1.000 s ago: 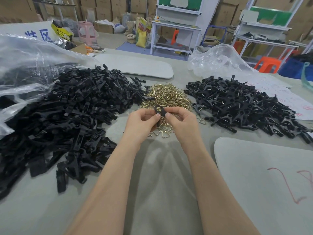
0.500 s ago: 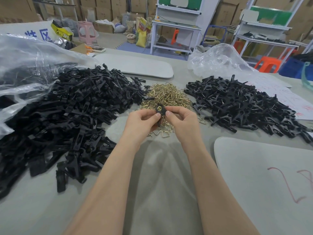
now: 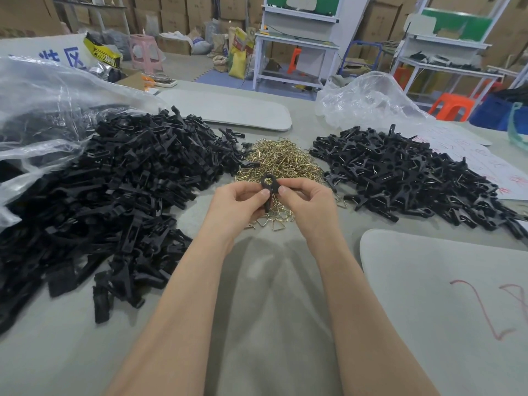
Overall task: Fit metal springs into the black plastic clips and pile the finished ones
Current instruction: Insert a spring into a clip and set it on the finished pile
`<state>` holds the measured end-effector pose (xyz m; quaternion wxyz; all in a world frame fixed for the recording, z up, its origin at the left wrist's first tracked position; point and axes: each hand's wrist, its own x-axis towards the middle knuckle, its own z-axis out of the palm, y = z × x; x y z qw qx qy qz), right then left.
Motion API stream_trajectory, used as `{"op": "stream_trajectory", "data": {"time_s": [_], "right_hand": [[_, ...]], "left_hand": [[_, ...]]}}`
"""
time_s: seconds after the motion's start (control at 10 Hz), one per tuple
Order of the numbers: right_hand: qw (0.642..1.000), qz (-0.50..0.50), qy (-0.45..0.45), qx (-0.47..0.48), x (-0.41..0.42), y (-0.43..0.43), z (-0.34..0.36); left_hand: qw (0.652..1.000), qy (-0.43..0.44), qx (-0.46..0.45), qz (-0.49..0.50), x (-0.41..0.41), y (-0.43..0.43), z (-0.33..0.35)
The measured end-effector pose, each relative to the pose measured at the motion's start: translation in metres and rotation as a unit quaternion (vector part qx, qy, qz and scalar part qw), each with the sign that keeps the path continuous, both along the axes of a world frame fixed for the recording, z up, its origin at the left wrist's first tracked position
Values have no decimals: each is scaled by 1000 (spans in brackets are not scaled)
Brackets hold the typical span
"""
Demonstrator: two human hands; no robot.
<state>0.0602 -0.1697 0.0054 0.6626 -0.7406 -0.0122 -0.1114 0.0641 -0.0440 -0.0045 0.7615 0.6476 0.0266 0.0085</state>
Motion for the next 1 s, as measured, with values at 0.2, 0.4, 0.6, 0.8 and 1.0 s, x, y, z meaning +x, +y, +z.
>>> {"op": "stream_trajectory", "data": {"time_s": [0.2, 0.4, 0.6, 0.8, 1.0], "right_hand": [[1000, -6, 4, 21, 0, 6, -2], [999, -22, 5, 38, -1, 8, -3], [1000, -17, -16, 1, -1, 7, -5], [1000, -25, -5, -3, 2, 16, -12], [979, 133, -5, -154, -16, 59, -35]], "left_hand": [[1000, 10, -21, 8, 0, 0, -1], [998, 17, -56, 23, 1, -3, 0], [1000, 18, 5, 19, 1, -3, -2], [983, -93, 83, 132, -4, 1, 14], [954, -226, 28, 194, -15, -3, 32]]}}
